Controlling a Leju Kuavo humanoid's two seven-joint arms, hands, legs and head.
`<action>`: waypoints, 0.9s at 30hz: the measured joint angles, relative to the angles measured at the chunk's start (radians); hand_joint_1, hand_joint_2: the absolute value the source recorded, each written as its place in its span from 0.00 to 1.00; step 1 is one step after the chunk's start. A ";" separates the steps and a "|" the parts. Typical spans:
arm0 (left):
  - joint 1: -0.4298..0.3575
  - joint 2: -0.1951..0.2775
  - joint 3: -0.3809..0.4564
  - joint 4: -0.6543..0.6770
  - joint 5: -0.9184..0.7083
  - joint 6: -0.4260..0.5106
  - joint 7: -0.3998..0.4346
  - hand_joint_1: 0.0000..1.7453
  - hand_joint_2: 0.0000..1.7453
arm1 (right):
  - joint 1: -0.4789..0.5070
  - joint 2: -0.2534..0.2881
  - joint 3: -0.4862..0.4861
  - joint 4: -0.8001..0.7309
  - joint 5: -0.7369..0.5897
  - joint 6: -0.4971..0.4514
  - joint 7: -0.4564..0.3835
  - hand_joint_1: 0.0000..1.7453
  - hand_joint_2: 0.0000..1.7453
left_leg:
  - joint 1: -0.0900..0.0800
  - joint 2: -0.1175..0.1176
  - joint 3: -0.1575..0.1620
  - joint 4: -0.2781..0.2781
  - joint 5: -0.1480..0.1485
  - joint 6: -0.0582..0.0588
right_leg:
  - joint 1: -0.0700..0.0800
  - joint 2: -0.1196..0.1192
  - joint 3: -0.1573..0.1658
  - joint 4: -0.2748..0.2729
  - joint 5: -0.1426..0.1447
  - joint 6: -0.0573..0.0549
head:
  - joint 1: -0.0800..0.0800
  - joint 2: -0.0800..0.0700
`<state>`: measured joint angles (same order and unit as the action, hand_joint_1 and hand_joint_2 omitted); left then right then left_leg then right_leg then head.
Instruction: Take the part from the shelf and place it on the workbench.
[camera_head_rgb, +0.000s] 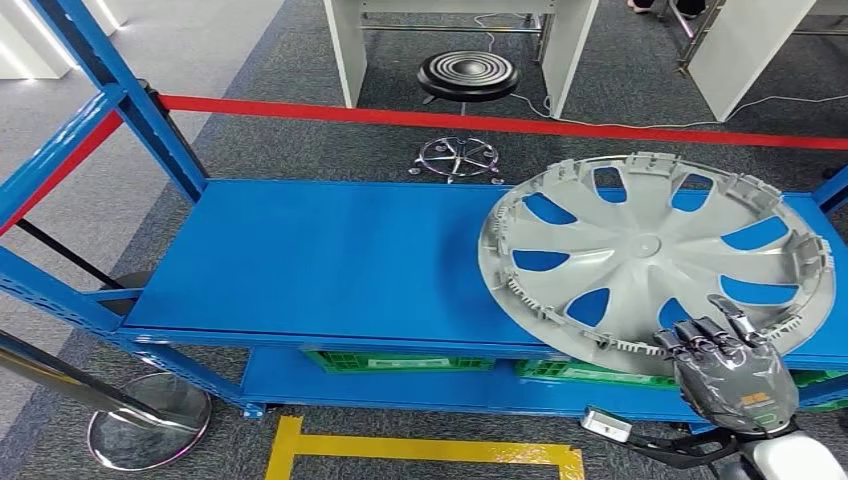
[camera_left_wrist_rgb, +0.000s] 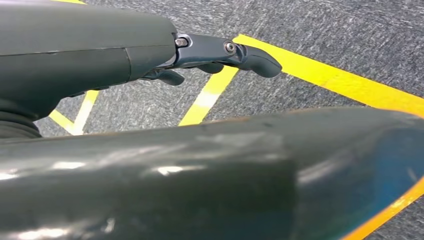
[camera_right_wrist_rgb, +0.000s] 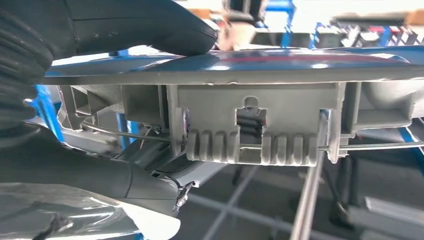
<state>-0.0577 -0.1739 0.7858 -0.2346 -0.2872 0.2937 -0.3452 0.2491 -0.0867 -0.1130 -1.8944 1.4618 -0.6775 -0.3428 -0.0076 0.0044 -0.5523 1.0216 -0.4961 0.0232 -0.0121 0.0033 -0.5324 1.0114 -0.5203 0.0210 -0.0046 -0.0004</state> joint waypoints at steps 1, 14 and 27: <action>0.000 0.000 0.000 0.000 -0.002 0.000 0.000 0.00 0.00 | -0.002 0.011 -0.010 -0.017 -0.012 0.000 -0.030 1.00 1.00 | 0.000 0.000 0.000 0.000 0.000 0.000 | 0.000 0.000 0.000 0.000 0.000 0.000 | 0.000 0.000; -0.001 0.000 0.001 0.000 -0.045 0.019 -0.054 0.00 0.50 | -0.007 0.202 -0.158 -0.142 -0.179 -0.001 -0.319 1.00 1.00 | 0.000 0.000 0.000 0.000 0.000 0.000 | 0.000 0.000 0.000 0.000 0.000 0.000 | 0.000 0.000; -0.001 0.000 0.001 0.000 -0.056 0.007 -0.125 0.00 1.00 | 0.037 0.260 -0.143 -0.189 -0.234 -0.001 -0.320 1.00 1.00 | 0.000 0.000 -0.001 0.000 0.000 0.000 | 0.000 0.000 0.000 0.000 -0.001 0.000 | 0.000 0.000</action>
<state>-0.0588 -0.1739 0.7872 -0.2346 -0.3437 0.3009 -0.4706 0.2863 0.1729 -0.2561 -2.0832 1.2277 -0.6783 -0.6623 -0.0075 0.0043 -0.5529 1.0214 -0.4962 0.0231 -0.0120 0.0029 -0.5327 1.0114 -0.5208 0.0211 -0.0045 -0.0004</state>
